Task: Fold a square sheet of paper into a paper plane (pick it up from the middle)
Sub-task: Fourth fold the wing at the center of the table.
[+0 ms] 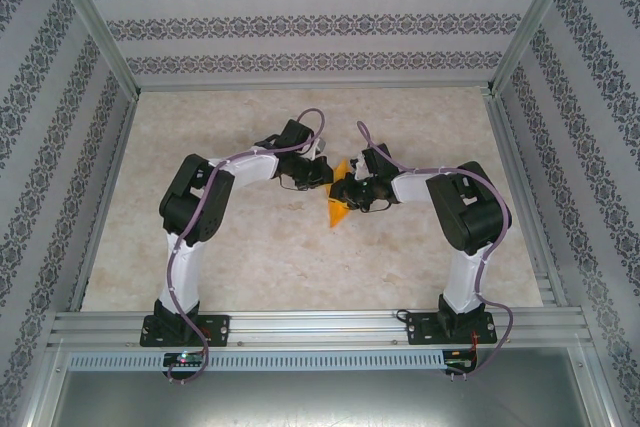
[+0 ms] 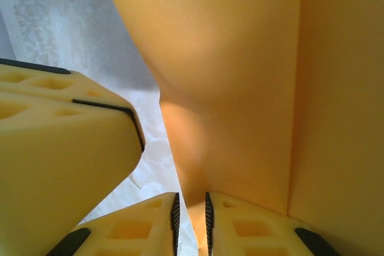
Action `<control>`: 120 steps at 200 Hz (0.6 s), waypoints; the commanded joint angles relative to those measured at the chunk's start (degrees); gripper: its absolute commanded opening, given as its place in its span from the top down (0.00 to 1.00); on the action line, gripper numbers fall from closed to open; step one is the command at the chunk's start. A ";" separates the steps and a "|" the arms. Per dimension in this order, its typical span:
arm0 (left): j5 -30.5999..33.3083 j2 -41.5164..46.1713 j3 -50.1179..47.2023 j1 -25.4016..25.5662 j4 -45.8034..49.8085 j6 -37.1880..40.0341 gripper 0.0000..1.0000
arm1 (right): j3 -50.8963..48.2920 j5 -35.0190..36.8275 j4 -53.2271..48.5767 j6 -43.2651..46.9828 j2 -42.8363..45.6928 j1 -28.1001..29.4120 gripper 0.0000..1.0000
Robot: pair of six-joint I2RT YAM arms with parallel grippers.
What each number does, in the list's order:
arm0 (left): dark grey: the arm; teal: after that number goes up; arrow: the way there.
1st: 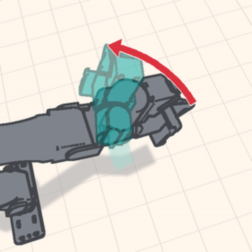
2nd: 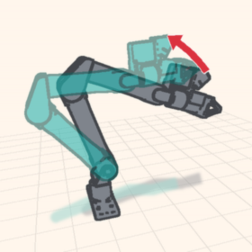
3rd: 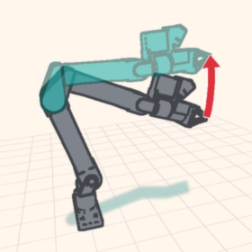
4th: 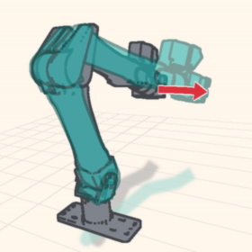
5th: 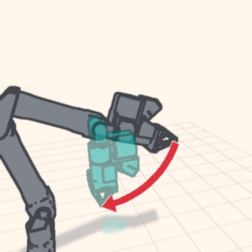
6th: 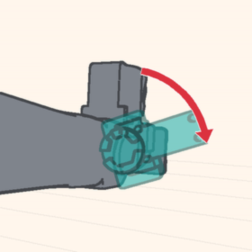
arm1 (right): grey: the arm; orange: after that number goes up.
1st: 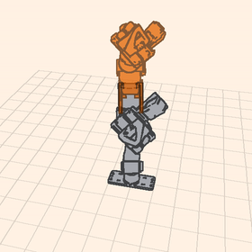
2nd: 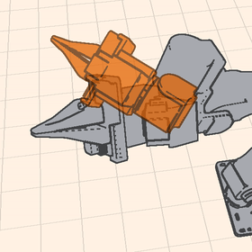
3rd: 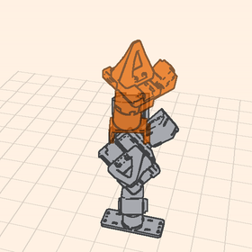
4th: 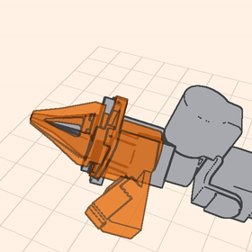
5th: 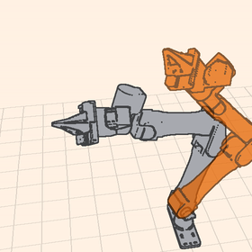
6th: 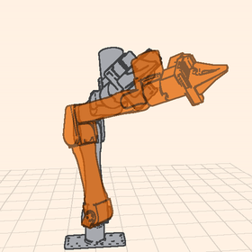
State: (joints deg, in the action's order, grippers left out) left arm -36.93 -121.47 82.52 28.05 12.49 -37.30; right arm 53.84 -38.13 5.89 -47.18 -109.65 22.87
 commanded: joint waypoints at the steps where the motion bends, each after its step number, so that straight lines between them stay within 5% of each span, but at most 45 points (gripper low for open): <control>1: -1.69 -1.28 0.76 -0.28 1.75 2.32 0.89 | -1.73 2.52 -2.73 1.04 0.30 0.23 0.81; 120: -2.62 -4.20 2.57 0.51 4.73 5.18 0.89 | -2.49 3.16 -1.66 0.50 2.14 0.07 0.94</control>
State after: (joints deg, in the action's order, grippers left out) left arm -38.83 -123.44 82.94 28.08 14.28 -34.57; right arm 52.82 -36.73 5.80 -47.18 -109.16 22.87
